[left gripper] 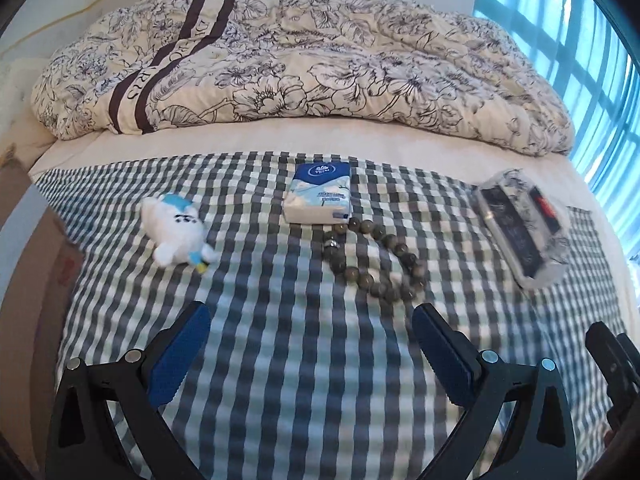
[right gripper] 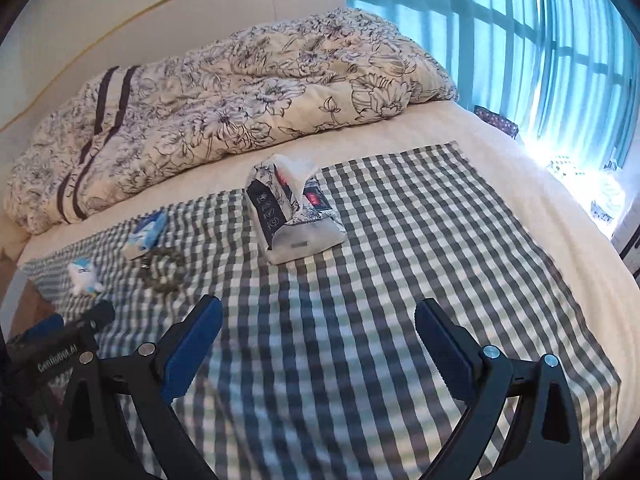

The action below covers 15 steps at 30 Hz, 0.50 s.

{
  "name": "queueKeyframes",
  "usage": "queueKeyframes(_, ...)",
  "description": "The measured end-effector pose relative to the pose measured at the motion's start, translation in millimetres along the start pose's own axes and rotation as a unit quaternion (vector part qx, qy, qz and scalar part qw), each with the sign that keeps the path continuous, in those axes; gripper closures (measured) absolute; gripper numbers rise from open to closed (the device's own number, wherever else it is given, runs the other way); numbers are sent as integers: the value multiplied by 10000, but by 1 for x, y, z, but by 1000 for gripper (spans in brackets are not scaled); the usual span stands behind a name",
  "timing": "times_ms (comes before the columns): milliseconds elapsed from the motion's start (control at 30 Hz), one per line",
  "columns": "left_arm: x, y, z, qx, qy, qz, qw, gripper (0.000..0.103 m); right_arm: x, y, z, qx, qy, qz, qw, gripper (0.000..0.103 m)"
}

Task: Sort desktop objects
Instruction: 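Move both tools back toward the tissue pack and bead bracelet, then grasp the white patterned tissue pack with the right tool while the left tool grasps the bead bracelet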

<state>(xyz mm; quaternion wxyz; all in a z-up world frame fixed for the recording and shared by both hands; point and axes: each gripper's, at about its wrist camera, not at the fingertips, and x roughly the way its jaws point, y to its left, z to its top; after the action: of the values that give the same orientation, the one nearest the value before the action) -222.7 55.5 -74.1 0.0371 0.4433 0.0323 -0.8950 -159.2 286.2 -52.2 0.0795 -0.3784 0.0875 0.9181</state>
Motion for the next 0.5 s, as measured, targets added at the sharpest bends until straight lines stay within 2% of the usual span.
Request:
queueKeyframes(300, 36, -14, 8, 5, 144, 70, 9999, 0, 43, 6, 10, 5, 133, 42, 9999, 6)
queueKeyframes(400, 52, -17, 13, 93, 67, 351, 9993, 0, 53, 7, 17, -49, 79, -1, 10000, 6)
queueKeyframes(467, 68, -17, 14, 153, 172, 547, 9982, 0, 59, 6, 23, -57, 45, -45, 10000, 6)
queueKeyframes(500, 78, -14, 13, 109, 270, 490, 9984, 0, 63, 5, 26, -42, 22, -63, 10000, 6)
